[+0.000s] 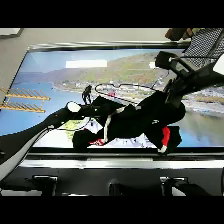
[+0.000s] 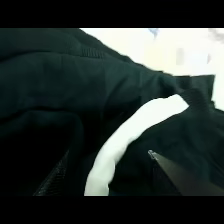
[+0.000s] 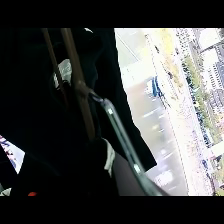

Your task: Fold the clothes and pants, and hang the long-sleeved shirts on hangers.

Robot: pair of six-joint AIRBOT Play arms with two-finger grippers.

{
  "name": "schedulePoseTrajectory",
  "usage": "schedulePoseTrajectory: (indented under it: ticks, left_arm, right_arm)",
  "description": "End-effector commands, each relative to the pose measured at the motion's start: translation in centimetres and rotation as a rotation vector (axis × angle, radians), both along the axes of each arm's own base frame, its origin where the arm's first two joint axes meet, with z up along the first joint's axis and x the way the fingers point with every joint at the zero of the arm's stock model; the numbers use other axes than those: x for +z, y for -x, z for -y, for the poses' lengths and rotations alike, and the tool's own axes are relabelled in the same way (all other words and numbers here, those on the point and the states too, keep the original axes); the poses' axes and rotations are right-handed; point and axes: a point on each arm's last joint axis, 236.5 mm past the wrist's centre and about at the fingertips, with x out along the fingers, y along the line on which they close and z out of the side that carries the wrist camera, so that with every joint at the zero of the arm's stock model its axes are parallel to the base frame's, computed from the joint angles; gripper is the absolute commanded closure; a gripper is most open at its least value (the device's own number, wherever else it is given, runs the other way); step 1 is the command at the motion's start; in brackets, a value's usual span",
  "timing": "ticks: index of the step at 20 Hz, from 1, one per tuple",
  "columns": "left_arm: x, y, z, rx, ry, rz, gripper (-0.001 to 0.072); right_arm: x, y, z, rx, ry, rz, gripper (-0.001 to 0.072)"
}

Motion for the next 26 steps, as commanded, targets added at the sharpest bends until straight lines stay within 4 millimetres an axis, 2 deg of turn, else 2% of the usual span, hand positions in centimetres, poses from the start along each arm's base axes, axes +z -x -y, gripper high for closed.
schedulePoseTrajectory:
  ticks: [1,2,3,4,5,7,9,11,13,15,17,21,23,25,26]
  left_arm:
    - [-1.7,0.5,0.7,-0.071,-0.059,0.006,0.015]
    - [-2.0,1.1,0.7,-0.099,-0.072,-0.002,0.0193]
    - [-2.3,1.6,0.7,-0.126,-0.084,-0.008,0.0314]
    - [-2.4,2.1,0.7,-0.151,-0.089,-0.012,0.0576]
    - [-2.4,2.5,0.8,-0.176,-0.093,-0.007,0.0683]
    - [-1.5,3.0,0.6,-0.203,-0.082,-0.011,0.0685]
    - [1.2,3.6,0.2,-0.266,-0.077,0.045,0.0686]
    - [3.8,5.7,-1.2,-0.322,-0.115,0.074,0.0687]
    - [4.7,8.3,-3.0,-0.294,-0.126,0.039,0.0687]
    - [3.8,11.2,-4.5,-0.257,-0.121,-0.027,0.0687]
    - [2.6,14.2,-4.9,-0.28,-0.133,-0.047,0.0686]
    - [1.7,18.3,-2.2,-0.363,-0.146,0.004,0.0686]
    - [0.7,18.4,-1.1,-0.328,-0.147,0.001,0.0685]
    - [0.3,17.0,-0.7,-0.246,-0.134,-0.002,0.0668]
    - [0.5,16.0,-0.7,-0.202,-0.124,0.006,0.054]
  right_arm:
    - [0.0,-0.1,0.0,-0.019,-0.008,-0.002,0.067]
    - [0.0,-0.1,0.0,-0.019,-0.008,-0.002,0.067]
    - [0.0,-0.1,0.0,-0.019,-0.009,-0.002,0.067]
    - [0.0,-0.1,0.0,-0.02,-0.009,-0.002,0.067]
    - [0.0,-0.2,0.0,-0.024,-0.01,-0.003,0.067]
    - [0.0,-0.1,0.0,-0.03,-0.013,-0.006,0.067]
    - [0.0,-0.1,0.0,-0.041,-0.017,-0.011,0.067]
    - [0.0,0.1,0.0,-0.041,-0.017,-0.019,0.067]
    - [-0.1,0.6,-0.1,-0.065,-0.028,-0.053,0.0671]
    - [-0.4,1.6,-0.4,-0.08,-0.046,-0.105,0.0671]
    - [-0.5,2.5,-0.6,-0.078,-0.054,-0.145,0.0671]
    - [-0.6,2.5,-0.6,-0.09,-0.059,-0.151,0.0671]
    - [-1.0,2.4,-0.7,-0.092,-0.062,-0.158,0.0671]
    - [-1.9,2.8,-0.8,-0.094,-0.066,-0.189,0.0671]
    - [-2.3,2.9,-0.9,-0.095,-0.066,-0.198,0.0671]
